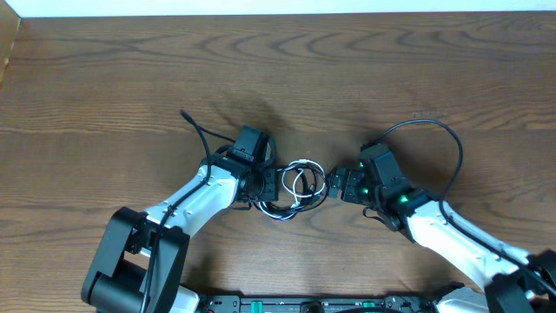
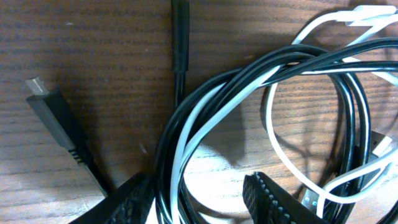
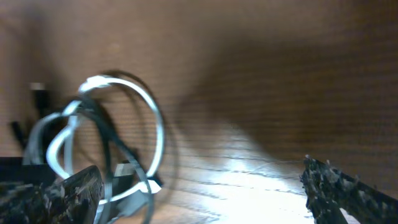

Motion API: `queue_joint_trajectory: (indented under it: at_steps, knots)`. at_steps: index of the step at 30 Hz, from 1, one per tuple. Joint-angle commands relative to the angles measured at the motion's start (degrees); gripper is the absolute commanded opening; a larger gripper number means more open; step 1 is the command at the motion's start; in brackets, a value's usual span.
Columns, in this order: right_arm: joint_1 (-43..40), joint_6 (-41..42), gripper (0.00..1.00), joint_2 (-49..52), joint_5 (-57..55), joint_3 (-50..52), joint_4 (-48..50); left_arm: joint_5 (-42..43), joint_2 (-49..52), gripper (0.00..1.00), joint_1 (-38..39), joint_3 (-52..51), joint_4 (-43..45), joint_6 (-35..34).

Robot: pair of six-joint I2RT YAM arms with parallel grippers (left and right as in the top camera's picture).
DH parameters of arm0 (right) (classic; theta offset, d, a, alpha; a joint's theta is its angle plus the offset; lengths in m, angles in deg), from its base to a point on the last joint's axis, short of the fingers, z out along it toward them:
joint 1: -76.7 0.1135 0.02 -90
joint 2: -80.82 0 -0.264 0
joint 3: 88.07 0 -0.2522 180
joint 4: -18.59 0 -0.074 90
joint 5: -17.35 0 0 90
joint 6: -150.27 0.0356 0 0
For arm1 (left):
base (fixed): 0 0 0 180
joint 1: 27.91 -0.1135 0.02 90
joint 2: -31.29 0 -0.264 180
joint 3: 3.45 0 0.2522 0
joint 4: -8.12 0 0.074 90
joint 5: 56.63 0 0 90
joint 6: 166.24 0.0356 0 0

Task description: Untangle cables

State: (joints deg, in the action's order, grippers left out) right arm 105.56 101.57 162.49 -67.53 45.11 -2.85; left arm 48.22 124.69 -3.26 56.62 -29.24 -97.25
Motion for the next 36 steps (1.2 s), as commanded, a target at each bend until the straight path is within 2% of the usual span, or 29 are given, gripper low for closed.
queue_joint_trajectory:
  at_steps: [1, 9, 11, 14, 15, 17, 18, 22, 27, 36]
  knots:
    - [0.48, 0.44, 0.99, 2.58, -1.36, -0.98, 0.81, -0.57, 1.11, 0.52, 0.26, -0.98, 0.2, -0.33]
    - [0.48, 0.44, 0.99, 3.48, -1.31, -0.98, 1.2, 0.96, 1.11, 0.51, 1.79, -1.01, 0.37, -0.31]
    - [0.48, 0.44, 0.99, 3.48, -1.05, -0.98, 1.2, 0.94, 1.11, 0.43, 2.27, -1.05, 0.48, -0.28]
    - [0.48, 0.42, 0.99, 3.48, 1.05, -0.98, 1.18, 0.94, 1.11, 0.19, 2.71, -1.11, 0.85, 1.09]
    - [0.48, 0.0, 0.95, 3.41, 2.84, -1.01, 0.98, 0.96, 1.09, 0.11, 2.71, -1.09, 0.81, 2.6]
    - [-0.37, -2.78, 0.83, 2.25, 7.37, -1.01, 0.85, 1.01, 0.11, 0.09, 2.19, -0.7, 0.57, 6.1]
    - [-0.79, -3.78, 0.82, 1.53, 7.87, -1.01, 0.85, 1.03, -0.74, 0.09, 2.01, -0.46, 0.5, 7.43]
    - [-3.91, -9.55, 0.82, -4.39, 14.51, -1.01, -0.04, 1.84, -6.86, 0.08, 1.84, -0.04, 0.37, 13.77]
    - [-8.11, -17.29, 0.82, -12.31, 23.8, -1.01, -2.51, 8.35, -16.31, 0.08, 1.84, -0.04, 0.42, 22.93]
    - [-16.26, -17.84, 0.91, -22.38, 34.03, -1.01, -7.15, 18.84, -29.7, 0.07, 1.84, -0.07, 0.33, 29.44]
